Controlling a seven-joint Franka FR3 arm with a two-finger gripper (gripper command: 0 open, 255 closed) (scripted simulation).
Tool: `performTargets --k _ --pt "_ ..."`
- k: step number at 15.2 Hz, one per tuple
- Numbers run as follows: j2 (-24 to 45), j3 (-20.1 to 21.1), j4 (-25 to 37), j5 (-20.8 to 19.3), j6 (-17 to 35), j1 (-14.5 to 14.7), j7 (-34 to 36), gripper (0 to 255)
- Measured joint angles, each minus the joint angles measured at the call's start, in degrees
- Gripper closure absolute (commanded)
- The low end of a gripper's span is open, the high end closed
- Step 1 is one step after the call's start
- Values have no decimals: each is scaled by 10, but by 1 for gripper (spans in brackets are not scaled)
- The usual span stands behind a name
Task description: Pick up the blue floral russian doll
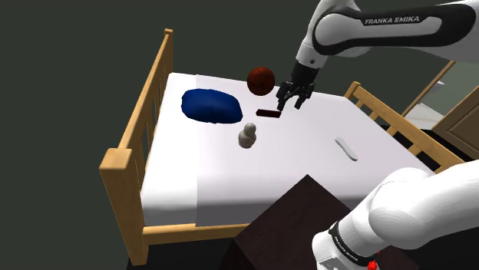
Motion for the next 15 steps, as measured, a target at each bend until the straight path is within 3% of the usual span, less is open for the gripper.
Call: performTargets --k 9,15 --pt "181 -36 59 23 112 -8 -53 0" --pt "325 -48 146 60 160 -19 -94 0"
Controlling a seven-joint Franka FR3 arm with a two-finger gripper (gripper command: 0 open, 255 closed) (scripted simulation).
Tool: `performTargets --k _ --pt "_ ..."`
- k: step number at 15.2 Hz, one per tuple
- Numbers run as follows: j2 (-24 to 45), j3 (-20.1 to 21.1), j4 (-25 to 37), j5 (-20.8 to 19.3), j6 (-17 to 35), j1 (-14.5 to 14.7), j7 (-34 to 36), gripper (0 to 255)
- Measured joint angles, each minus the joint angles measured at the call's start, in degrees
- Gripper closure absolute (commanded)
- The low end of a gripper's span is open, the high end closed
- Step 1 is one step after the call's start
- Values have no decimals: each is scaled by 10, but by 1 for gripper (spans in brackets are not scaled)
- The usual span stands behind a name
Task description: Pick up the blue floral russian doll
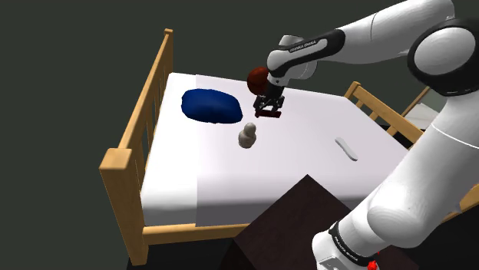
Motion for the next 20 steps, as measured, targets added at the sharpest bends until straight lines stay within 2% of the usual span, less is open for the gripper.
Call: performTargets --k 5,11,19,20 --pt "113 0 86 30 19 -20 -31 0" --pt "241 10 207 56 17 -44 -50 0" --pt "289 16 220 67 51 -50 -57 0" --pt "290 17 219 67 53 -51 -58 255"
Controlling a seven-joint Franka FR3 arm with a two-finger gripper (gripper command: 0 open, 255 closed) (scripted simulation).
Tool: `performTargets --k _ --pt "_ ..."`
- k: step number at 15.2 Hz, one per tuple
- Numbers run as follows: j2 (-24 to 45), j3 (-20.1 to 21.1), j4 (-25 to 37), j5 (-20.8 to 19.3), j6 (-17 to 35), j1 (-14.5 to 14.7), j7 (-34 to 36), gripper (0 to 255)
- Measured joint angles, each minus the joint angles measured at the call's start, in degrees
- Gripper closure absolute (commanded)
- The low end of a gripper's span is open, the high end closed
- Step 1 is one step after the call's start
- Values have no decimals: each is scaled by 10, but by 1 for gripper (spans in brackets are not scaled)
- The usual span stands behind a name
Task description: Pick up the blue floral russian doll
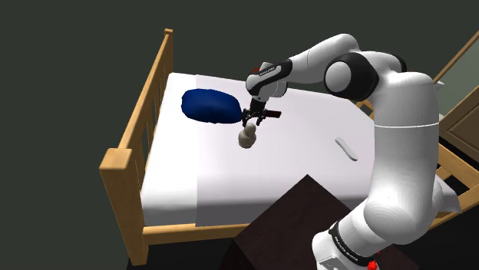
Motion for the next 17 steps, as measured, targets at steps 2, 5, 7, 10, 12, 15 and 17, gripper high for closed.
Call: performTargets --k 2,5,7,10,12,15,17 --pt "1 0 0 0 2 0 -1 255" --pt "1 0 1 1 2 -1 -1 255" --pt "1 0 1 1 2 -1 -1 255" --pt "1 0 0 1 2 -1 -1 255" --pt "-5 -1 -2 -1 -3 0 0 255" --pt "-20 -3 0 -5 -20 2 3 255" --pt "-27 -5 2 -7 -29 3 5 255"
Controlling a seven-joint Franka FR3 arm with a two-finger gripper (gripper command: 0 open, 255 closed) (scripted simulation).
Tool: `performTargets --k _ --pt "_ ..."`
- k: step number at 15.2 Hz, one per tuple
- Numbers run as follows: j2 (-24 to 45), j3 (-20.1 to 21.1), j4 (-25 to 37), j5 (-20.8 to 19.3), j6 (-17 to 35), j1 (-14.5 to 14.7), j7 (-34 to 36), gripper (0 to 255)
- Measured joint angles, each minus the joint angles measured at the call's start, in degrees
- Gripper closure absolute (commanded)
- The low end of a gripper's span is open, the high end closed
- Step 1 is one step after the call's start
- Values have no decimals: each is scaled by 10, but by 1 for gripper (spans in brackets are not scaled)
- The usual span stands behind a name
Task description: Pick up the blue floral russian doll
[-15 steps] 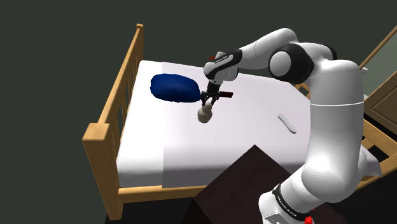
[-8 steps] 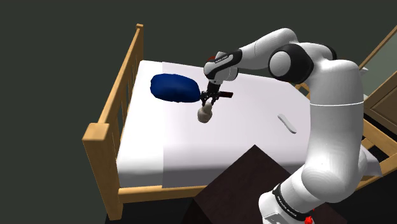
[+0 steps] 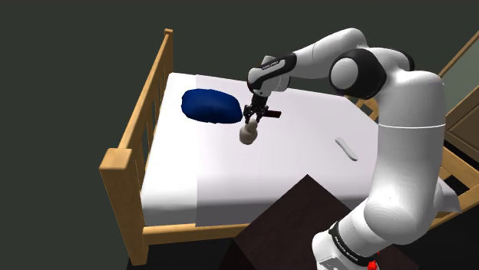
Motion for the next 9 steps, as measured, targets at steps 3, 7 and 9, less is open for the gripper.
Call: performTargets --k 3,7,9 --pt "-15 -3 3 -4 -18 1 2 255" --pt "-35 -5 5 -9 -39 3 6 255" --pt "-39 -6 9 -10 -48 4 8 255"
